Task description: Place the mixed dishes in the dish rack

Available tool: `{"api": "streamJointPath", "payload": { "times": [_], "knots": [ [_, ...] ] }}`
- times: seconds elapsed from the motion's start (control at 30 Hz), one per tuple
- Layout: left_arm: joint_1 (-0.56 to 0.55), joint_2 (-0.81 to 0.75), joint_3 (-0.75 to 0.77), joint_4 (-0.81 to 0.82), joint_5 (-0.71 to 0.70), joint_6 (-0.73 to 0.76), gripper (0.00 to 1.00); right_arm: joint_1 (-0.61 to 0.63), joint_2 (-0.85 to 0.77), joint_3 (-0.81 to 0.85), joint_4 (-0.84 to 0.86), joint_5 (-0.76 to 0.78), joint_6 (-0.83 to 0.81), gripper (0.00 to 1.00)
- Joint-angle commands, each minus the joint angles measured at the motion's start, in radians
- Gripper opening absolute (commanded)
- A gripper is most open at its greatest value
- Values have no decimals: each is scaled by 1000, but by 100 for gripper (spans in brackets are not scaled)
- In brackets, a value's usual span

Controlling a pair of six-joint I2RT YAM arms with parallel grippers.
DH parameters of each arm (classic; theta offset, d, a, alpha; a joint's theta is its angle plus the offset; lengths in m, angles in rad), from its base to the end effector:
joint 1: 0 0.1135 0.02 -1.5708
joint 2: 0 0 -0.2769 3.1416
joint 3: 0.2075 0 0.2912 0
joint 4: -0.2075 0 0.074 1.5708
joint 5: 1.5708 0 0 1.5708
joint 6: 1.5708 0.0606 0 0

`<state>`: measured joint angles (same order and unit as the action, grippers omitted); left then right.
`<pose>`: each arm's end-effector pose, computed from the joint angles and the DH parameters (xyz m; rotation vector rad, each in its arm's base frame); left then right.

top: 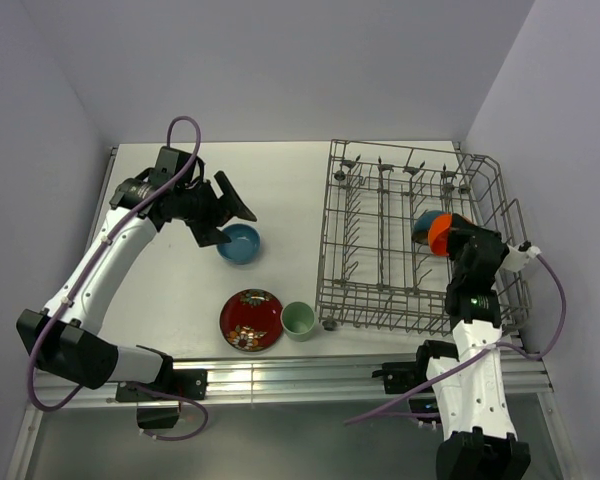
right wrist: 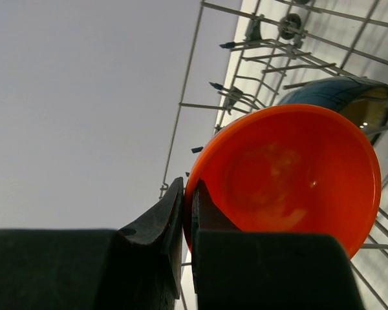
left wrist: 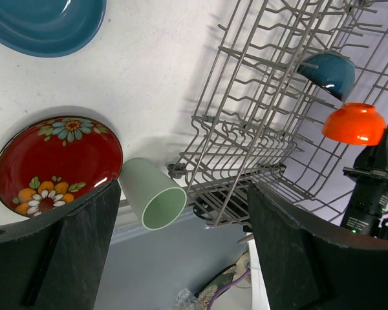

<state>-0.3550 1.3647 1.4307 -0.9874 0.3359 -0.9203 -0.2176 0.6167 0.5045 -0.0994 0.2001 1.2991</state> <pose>0.2960 -0.1310 0.3587 -0.5988 2.6085 -0.8994 0.2067 -0.0580 0.2733 1.3528 1.2144 0.5977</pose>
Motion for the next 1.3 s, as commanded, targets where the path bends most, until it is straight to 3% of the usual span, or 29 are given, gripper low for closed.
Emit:
{"api": "streamJointPath", "payload": {
  "times": [0.0, 0.37, 0.9, 1.27],
  "knots": [
    [-1, -12, 27, 33, 6, 9, 85, -9, 8, 94, -14, -5, -37, 0],
    [-1, 77, 163, -20, -27, 55, 85, -9, 31, 200, -215, -33, -58, 0],
    [-25, 148, 309, -48, -20, 89, 84, -9, 14, 95, -191, -25, -26, 0],
    [-59, 146, 309, -49, -28, 75, 84, -9, 5, -15, -68, -8, 15, 0]
  ]
}}
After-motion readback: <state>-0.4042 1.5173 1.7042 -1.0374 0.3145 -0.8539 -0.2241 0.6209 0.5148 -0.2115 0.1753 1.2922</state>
